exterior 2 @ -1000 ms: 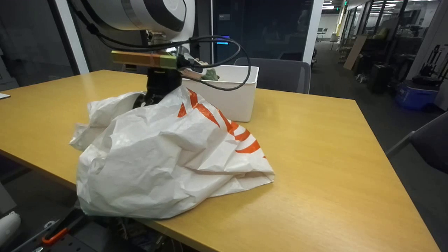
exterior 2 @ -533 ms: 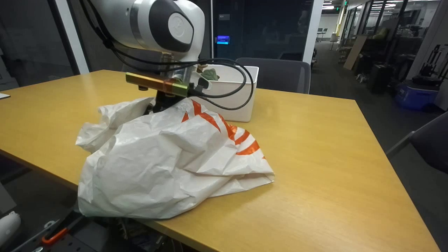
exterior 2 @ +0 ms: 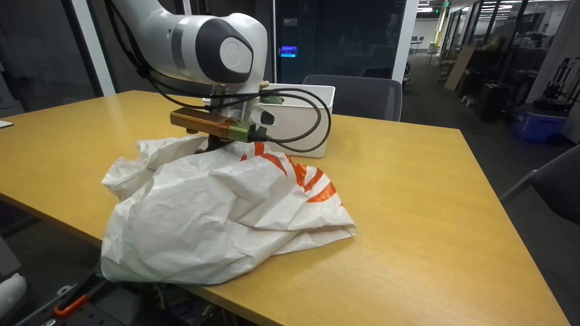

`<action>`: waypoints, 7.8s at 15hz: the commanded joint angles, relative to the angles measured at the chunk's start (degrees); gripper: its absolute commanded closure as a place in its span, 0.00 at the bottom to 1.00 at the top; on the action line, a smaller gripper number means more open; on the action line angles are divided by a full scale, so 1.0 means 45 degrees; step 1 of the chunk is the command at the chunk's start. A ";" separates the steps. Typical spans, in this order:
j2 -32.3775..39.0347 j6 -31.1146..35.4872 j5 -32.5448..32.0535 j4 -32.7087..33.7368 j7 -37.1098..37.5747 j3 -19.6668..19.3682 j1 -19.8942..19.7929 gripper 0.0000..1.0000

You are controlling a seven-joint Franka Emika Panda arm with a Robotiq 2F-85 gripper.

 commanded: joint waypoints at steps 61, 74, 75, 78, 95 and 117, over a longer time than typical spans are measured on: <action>-0.3201 -0.5155 0.2447 0.4395 -1.0400 0.1253 0.1919 0.68; 0.1855 0.1697 -0.5356 0.8087 -0.1467 0.1206 0.1921 0.68; 0.2104 0.1649 -0.6126 0.8355 -0.0624 0.1004 0.2000 0.68; 0.2491 0.1193 -0.8060 0.8852 0.1943 0.0462 0.2314 0.10; -0.4738 -0.3999 -0.5929 0.1901 0.3631 0.1236 0.1990 0.00; -0.8705 -0.0021 -0.1985 -0.3245 -0.8467 -0.2226 0.3706 0.00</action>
